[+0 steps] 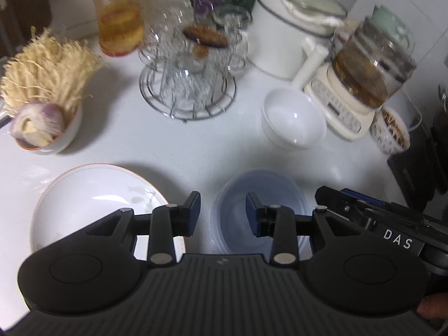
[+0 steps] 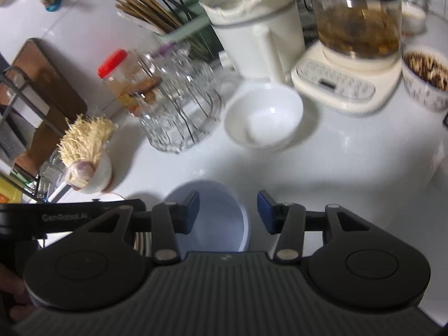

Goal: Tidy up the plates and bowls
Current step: 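Open both grippers and pull back from the stacked blue bowls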

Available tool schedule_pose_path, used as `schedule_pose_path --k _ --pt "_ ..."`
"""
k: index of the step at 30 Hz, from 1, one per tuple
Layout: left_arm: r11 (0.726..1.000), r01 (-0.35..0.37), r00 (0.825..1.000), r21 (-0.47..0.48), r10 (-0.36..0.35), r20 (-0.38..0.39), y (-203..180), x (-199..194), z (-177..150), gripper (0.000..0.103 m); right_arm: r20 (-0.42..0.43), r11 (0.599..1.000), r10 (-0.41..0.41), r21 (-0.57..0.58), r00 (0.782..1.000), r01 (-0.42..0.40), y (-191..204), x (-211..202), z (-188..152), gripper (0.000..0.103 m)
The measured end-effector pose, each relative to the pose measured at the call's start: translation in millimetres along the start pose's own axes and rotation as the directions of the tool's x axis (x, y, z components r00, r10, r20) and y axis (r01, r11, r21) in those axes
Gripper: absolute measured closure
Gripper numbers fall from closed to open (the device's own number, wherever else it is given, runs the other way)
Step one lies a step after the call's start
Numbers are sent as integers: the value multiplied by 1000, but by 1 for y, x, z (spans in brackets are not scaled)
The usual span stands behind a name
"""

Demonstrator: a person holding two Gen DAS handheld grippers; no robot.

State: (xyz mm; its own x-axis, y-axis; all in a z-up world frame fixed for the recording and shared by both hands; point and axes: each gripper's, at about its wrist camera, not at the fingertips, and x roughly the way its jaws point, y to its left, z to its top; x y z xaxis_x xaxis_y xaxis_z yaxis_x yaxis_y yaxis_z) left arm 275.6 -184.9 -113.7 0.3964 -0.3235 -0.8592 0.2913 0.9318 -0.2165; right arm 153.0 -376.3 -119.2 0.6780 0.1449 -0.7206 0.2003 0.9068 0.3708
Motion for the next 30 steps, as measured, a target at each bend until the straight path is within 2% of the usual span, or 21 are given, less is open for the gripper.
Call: schedule_pose_path --k 7,10,15,23,30 --pt "1000 29 992 5 -29 121 -1 -56 -7 62 115 997 -18 -69 993 26 23 -46 7 54" --pt "999 31 988 12 -32 154 -2 -80 -15 62 160 995 -38 -90 986 53 35 -63 5 54" --pt "999 44 979 27 -49 198 -1 -110 -29 62 212 993 -22 -109 977 46 50 -89 -6 54" --pt "996 66 971 60 -78 228 4 -135 -53 62 248 991 -37 -119 968 68 68 -111 -30 54" --pt "992 96 969 82 -112 222 2 -145 -72 62 259 990 -73 -96 963 101 71 -128 -48 54"
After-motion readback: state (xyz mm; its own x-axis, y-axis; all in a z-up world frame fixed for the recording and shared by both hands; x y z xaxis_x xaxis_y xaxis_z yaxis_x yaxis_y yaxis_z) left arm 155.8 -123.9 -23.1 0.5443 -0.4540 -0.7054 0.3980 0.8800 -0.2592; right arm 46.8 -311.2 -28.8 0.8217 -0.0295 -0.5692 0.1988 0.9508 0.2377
